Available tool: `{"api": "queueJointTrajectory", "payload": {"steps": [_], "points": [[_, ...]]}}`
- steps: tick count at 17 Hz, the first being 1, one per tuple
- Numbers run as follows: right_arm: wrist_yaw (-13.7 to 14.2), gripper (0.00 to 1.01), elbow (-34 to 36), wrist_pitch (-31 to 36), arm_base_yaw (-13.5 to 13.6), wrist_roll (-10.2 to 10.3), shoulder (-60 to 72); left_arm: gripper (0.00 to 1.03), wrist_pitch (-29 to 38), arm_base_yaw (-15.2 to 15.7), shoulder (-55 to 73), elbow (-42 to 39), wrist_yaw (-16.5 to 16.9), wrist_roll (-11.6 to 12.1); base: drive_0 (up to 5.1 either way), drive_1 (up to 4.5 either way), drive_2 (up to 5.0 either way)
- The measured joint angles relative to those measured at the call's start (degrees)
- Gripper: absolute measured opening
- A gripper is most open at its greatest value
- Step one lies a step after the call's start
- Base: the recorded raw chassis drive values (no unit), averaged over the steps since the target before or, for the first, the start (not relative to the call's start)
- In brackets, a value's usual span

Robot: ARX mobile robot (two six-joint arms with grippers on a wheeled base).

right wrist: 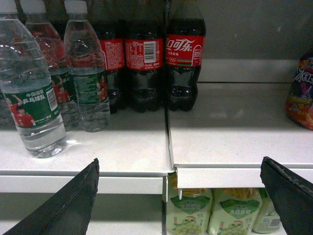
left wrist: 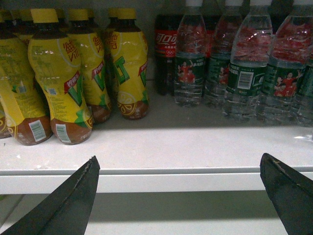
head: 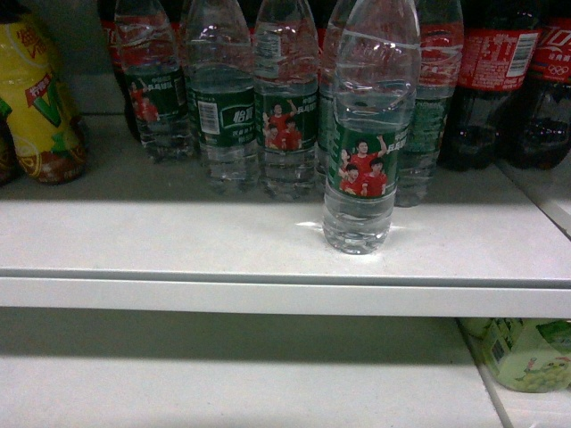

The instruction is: Move water from second to third shelf

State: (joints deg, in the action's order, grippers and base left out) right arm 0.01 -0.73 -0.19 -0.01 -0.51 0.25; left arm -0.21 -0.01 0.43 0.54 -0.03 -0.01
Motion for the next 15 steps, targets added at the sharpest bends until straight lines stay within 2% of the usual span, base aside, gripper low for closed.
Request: {"api": "queueJointTrajectory", "payload": {"steps": [15], "points": [[0.0, 0.98, 0.0, 0.0, 0.0, 0.02, 0.0, 0.98, 0.0, 0.0, 0.0, 0.0, 0.0, 0.02, 0.0, 0.0, 0.0]]}}
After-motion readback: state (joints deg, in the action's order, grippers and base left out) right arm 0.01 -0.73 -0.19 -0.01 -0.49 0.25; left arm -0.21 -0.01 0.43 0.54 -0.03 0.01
